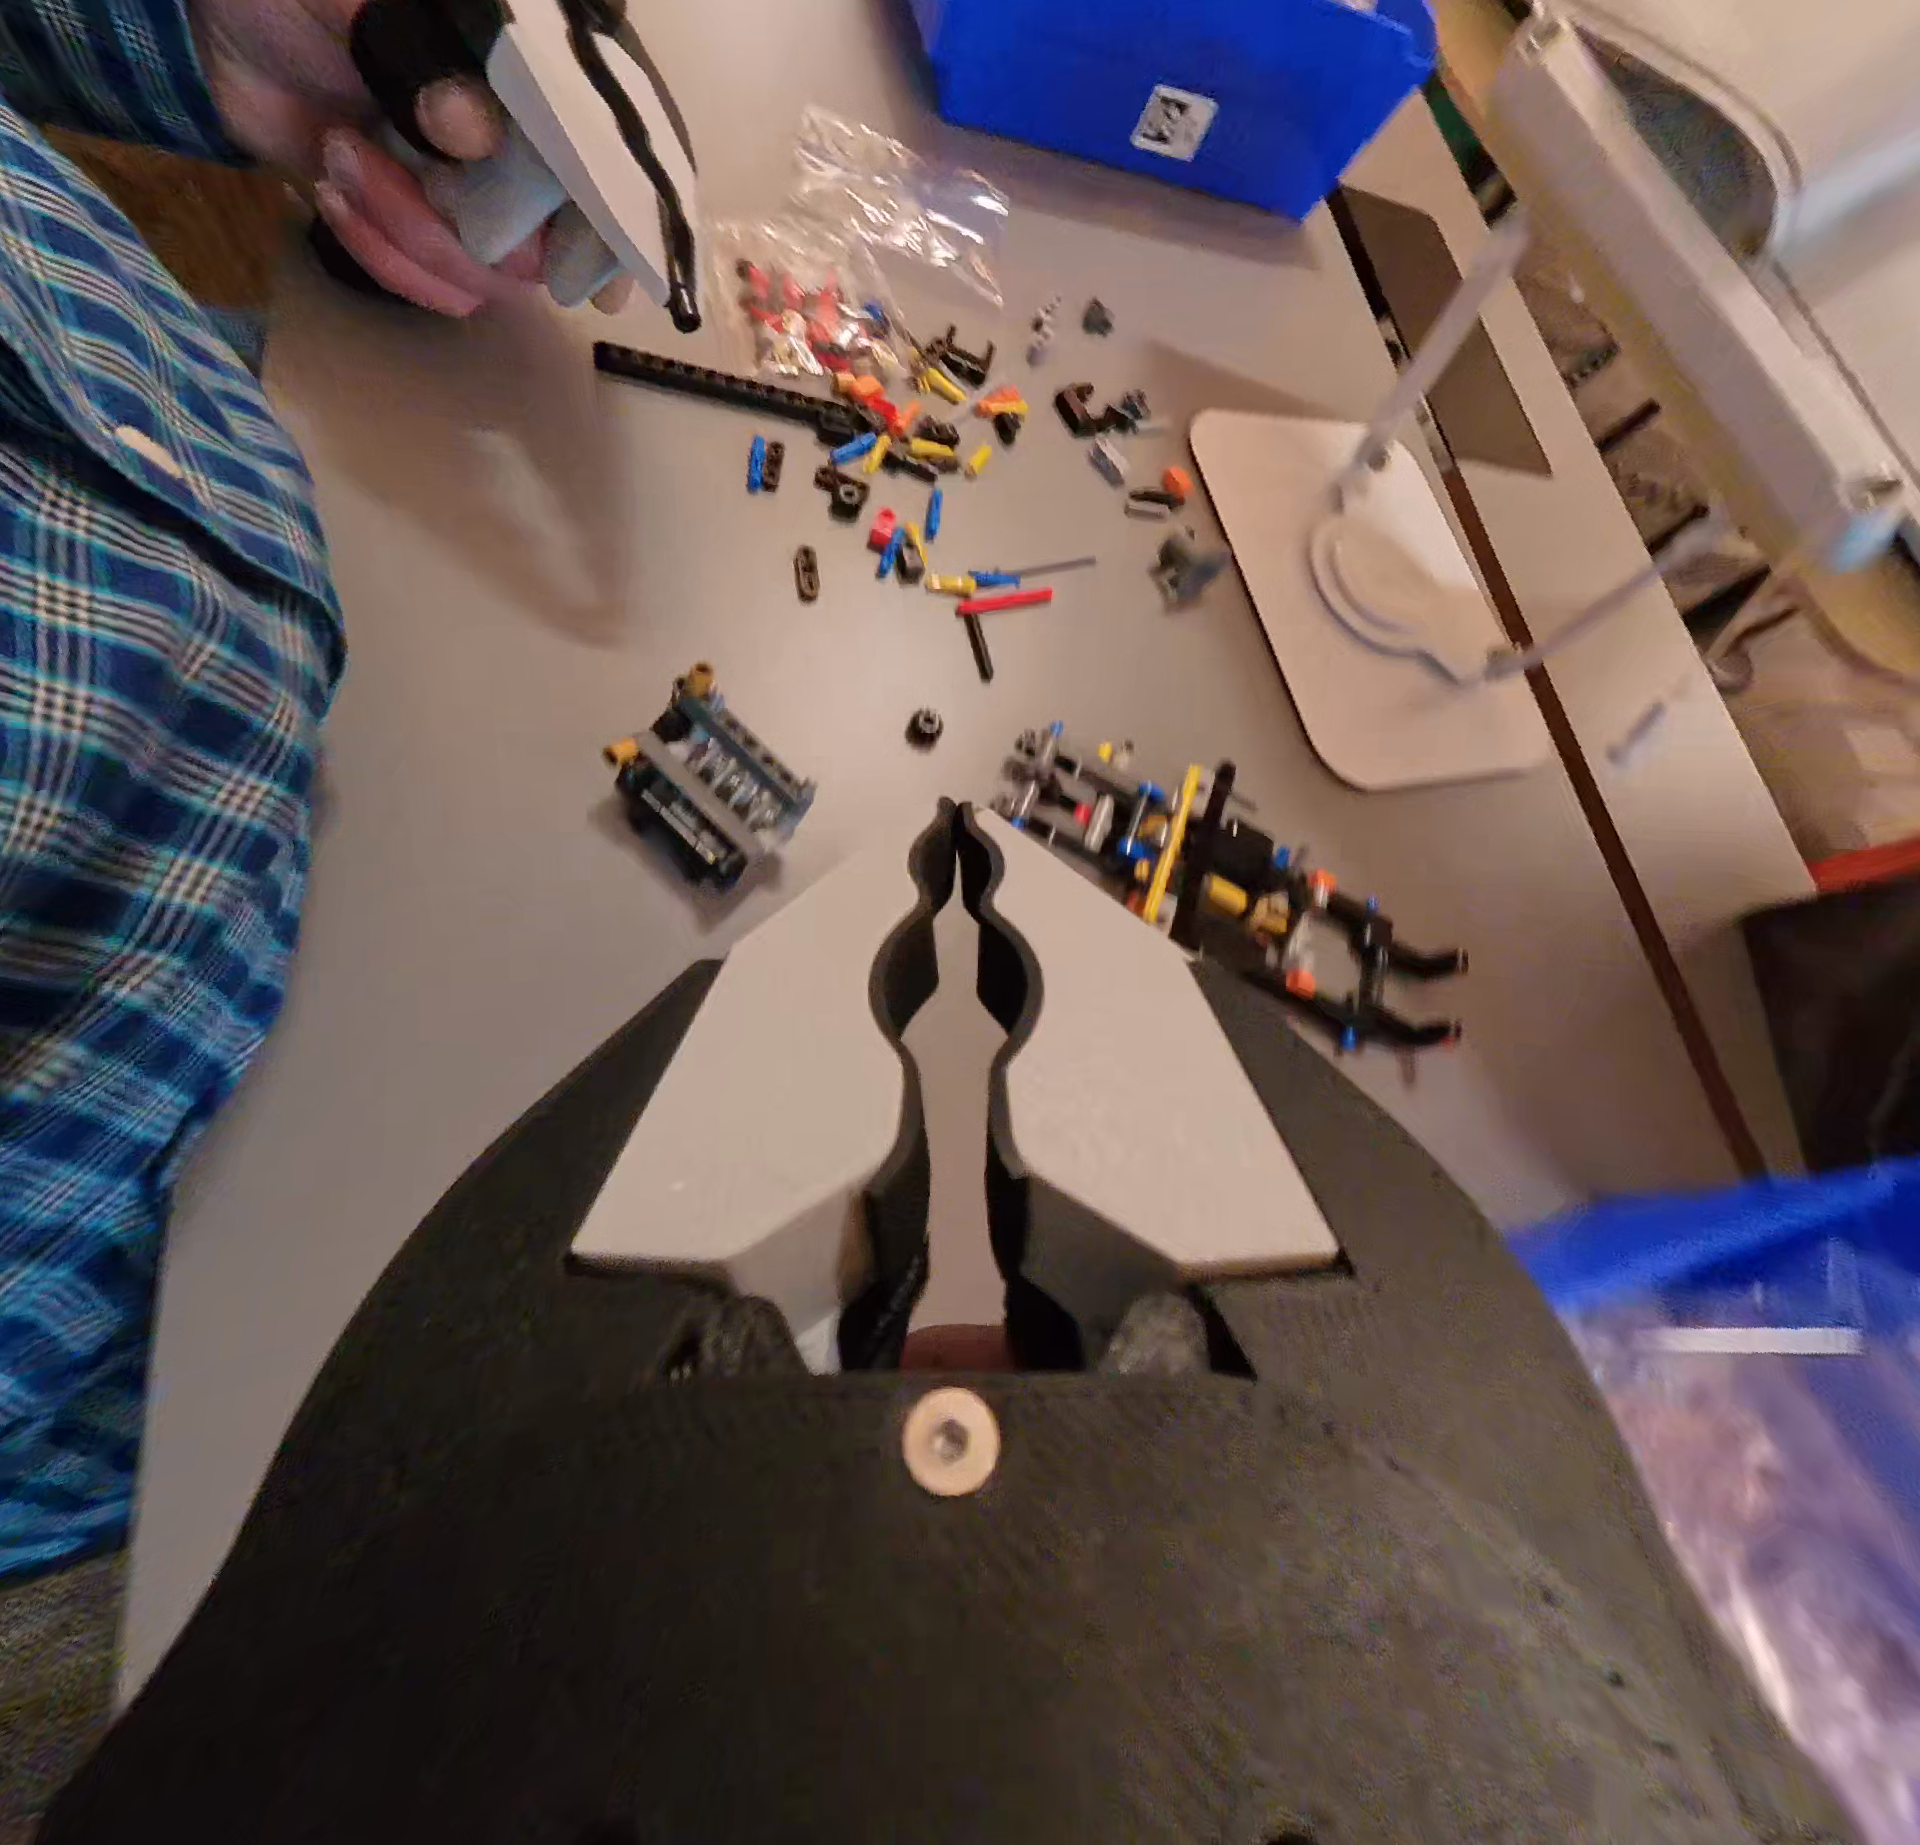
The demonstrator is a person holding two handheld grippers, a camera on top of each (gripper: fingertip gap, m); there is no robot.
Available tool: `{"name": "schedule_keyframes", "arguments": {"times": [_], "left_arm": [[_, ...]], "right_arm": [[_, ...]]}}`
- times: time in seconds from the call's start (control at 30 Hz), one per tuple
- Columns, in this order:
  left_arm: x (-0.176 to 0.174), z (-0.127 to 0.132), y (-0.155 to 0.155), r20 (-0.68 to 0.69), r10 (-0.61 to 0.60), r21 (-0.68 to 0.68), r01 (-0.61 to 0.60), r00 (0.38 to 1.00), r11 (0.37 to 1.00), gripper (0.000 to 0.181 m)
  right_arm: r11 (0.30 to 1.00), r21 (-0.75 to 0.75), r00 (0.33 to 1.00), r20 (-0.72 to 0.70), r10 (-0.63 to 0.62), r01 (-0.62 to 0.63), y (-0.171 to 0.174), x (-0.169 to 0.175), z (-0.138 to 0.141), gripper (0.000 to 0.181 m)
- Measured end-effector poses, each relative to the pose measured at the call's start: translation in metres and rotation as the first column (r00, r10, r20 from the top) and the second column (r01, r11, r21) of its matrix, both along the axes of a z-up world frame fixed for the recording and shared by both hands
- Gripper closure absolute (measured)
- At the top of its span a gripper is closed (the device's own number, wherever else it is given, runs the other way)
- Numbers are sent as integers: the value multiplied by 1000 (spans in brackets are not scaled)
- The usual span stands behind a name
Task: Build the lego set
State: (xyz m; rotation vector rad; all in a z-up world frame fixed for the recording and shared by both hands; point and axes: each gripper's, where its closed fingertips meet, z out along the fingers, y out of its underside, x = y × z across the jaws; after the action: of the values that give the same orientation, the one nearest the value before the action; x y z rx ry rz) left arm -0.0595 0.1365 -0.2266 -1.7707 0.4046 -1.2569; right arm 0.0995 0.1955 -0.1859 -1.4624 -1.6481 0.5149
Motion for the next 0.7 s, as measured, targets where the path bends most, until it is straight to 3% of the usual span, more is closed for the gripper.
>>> {"name": "schedule_keyframes", "arguments": {"times": [0.27, 0.43, 0.53, 0.7], "left_arm": [[44, -11, -11, -128, -84, 35, 89, 988, 995, 177], [61, -22, -14, -198, -105, 14, 110, 975, 994, 176], [65, -29, -12, -246, -104, -4, 106, 964, 994, 176], [62, -27, -9, -227, -76, -2, 78, 971, 997, 177]], "right_arm": [[952, -8, 949, -78, -307, 307, -32, 104, -8, 181], [853, -120, 829, -200, -522, 508, -39, 175, -44, 177], [820, -186, 774, -270, -573, 542, -43, 192, -73, 171], [797, -221, 678, -428, -597, 563, -40, 208, -51, 163]]}}
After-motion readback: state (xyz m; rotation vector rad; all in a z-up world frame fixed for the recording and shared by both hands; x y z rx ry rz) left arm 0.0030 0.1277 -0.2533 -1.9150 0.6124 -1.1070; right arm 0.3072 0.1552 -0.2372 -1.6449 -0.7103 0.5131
